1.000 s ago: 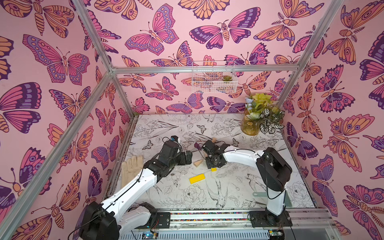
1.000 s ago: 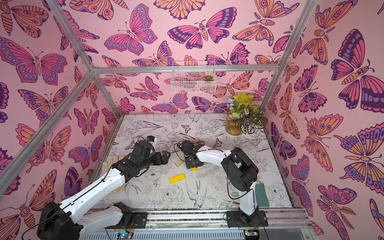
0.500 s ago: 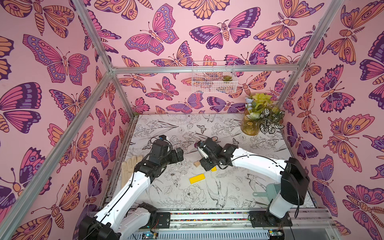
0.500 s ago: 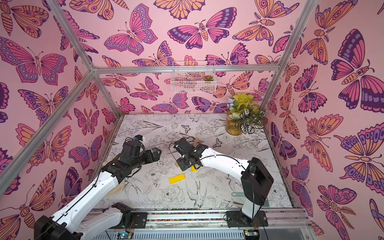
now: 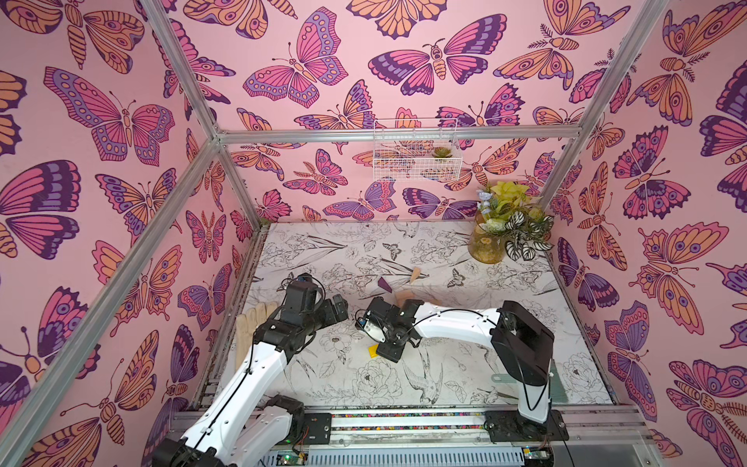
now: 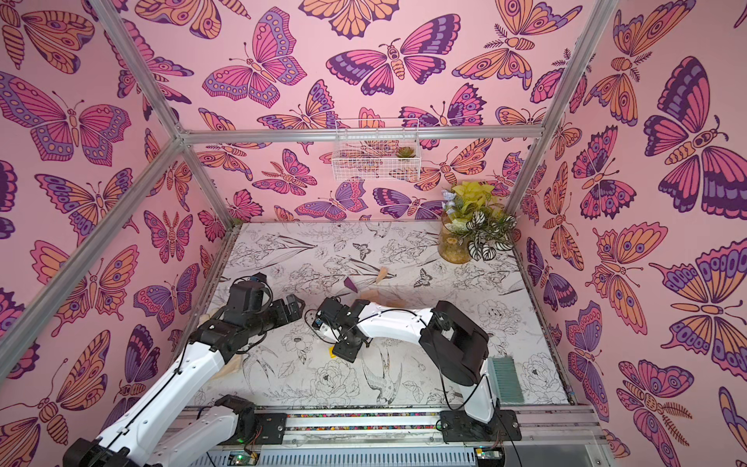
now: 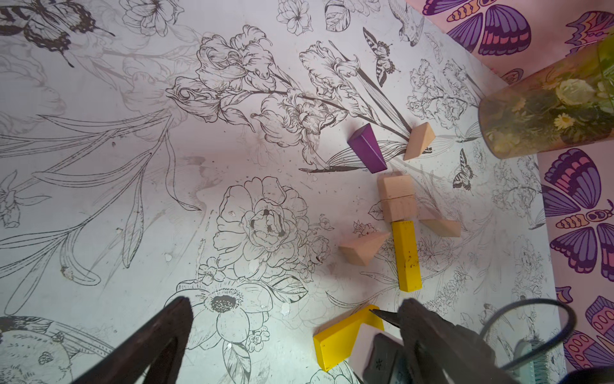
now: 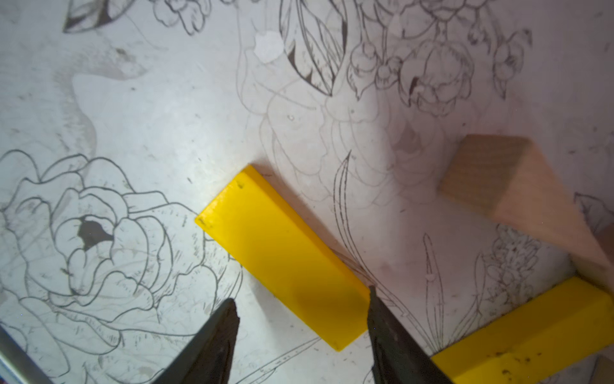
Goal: Assemble a small pinwheel with building blocks
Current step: Pick up the building block from the center of the board, then assemble the building block at the center of the board.
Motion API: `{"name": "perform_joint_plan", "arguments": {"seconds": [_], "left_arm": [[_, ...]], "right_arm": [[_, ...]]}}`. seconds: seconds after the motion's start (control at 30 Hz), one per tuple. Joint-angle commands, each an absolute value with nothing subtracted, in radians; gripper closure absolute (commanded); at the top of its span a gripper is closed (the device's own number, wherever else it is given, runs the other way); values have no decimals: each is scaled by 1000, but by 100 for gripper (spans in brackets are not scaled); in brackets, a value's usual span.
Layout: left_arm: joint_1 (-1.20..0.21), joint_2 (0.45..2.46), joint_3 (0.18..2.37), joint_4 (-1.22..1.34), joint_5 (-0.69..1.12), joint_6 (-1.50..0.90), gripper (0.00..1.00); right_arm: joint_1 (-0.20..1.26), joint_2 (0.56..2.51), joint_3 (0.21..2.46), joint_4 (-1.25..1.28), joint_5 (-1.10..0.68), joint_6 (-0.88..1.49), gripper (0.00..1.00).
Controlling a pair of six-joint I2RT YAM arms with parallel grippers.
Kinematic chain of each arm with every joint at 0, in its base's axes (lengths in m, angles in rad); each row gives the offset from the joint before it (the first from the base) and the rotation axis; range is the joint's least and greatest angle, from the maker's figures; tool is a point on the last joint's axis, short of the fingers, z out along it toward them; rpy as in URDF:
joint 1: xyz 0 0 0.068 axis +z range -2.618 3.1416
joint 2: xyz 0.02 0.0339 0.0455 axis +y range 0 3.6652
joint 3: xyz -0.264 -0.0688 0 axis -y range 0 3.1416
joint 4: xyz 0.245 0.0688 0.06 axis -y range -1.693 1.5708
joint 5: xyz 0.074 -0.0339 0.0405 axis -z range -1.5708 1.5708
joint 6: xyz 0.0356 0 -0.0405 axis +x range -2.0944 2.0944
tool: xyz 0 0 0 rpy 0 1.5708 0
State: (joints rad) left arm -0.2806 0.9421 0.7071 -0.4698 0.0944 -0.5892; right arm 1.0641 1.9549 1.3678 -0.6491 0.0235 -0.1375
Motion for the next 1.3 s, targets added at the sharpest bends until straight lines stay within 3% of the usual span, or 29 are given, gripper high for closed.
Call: {"name": "perform_joint_plan", "arguments": {"seconds": [0.0,0.33,0.53,0.63,0.9,1.1,1.27], "left_arm": [[-273,931,695,-486,120,-591,0],[-270,918,689,-489,111,-597,0],[-259,908,685,-492,106,-603,0],[-254,908,684,-495,107,-597,0],[-251,933,683,-492,115,-581,0],[-249,948,693,-493,131,-567,0],[-250,951,704,-494,155,-553,0]], "right_arm": [[1072,1980,1390,-656,56,-195,34],[1076,2023,1413,-651,29,-221,37],[1076,1998,1369,-632,6,-175,68],[1078,1929,1297,-597,8,-106,76],[1077,1680,1120,-558,120,324,81],[1078,1625,1051,-588,206,687,81],[1092,1627,1037,-619,261,820,81]]}}
